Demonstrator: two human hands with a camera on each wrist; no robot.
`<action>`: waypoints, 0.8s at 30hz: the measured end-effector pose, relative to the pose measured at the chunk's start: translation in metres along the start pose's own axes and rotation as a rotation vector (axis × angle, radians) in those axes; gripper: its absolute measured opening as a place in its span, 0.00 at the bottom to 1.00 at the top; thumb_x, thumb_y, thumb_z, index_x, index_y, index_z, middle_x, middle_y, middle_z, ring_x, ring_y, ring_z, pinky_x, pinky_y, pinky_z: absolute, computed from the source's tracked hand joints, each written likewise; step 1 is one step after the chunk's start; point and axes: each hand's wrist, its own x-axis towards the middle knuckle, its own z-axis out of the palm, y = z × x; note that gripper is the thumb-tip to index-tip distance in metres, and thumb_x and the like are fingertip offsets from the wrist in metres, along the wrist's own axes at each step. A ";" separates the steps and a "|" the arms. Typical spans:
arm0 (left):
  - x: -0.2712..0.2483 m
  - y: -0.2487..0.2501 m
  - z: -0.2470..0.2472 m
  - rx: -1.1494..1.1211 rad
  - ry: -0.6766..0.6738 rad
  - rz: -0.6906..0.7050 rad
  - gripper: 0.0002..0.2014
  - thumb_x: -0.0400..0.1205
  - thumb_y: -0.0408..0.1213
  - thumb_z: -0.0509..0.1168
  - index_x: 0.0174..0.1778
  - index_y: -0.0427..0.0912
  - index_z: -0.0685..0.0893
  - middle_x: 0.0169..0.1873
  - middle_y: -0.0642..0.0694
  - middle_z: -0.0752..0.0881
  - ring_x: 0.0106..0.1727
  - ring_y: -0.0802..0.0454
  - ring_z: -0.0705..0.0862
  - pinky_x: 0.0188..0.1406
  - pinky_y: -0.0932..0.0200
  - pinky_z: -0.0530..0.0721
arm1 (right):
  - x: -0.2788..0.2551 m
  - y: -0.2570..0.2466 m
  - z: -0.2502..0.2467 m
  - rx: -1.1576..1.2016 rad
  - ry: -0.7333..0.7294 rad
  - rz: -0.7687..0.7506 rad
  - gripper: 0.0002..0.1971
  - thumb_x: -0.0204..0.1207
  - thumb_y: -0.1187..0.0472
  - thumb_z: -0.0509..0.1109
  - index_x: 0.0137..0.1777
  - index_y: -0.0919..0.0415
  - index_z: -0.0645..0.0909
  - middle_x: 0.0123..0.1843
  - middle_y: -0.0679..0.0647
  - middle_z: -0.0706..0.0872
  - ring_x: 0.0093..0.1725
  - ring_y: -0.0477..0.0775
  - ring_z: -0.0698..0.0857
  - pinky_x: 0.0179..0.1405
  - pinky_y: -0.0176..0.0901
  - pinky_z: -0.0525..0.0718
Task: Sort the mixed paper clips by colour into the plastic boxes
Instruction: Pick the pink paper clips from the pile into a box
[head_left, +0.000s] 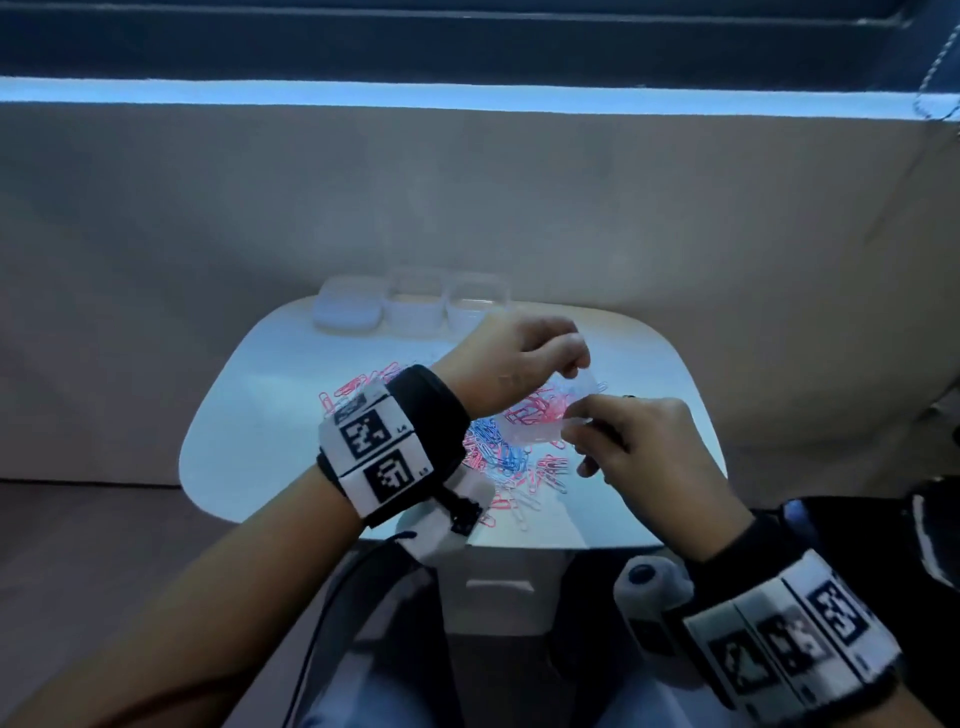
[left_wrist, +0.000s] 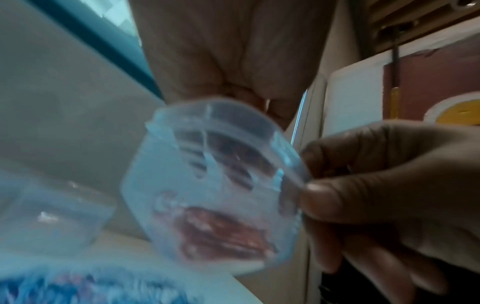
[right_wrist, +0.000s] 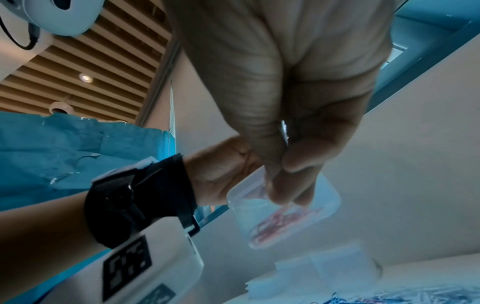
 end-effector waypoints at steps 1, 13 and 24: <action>-0.003 -0.001 -0.005 0.012 0.082 0.033 0.15 0.77 0.43 0.59 0.41 0.36 0.86 0.33 0.49 0.85 0.38 0.54 0.82 0.43 0.63 0.79 | 0.000 0.001 0.001 0.008 0.006 -0.006 0.04 0.75 0.67 0.70 0.42 0.65 0.87 0.26 0.48 0.80 0.32 0.41 0.85 0.32 0.24 0.77; -0.085 -0.041 -0.027 -0.062 0.359 -0.469 0.03 0.76 0.24 0.65 0.44 0.33 0.81 0.14 0.46 0.77 0.11 0.57 0.74 0.13 0.71 0.69 | -0.009 -0.012 0.044 0.133 -0.034 -0.109 0.16 0.73 0.57 0.71 0.60 0.56 0.84 0.29 0.45 0.84 0.34 0.48 0.86 0.41 0.39 0.82; -0.128 -0.148 -0.141 0.000 0.864 -0.857 0.10 0.76 0.28 0.65 0.28 0.37 0.76 0.08 0.52 0.77 0.10 0.64 0.75 0.10 0.75 0.70 | -0.001 -0.005 0.040 0.046 -0.161 0.090 0.28 0.76 0.54 0.69 0.76 0.48 0.66 0.37 0.43 0.81 0.32 0.47 0.88 0.44 0.42 0.82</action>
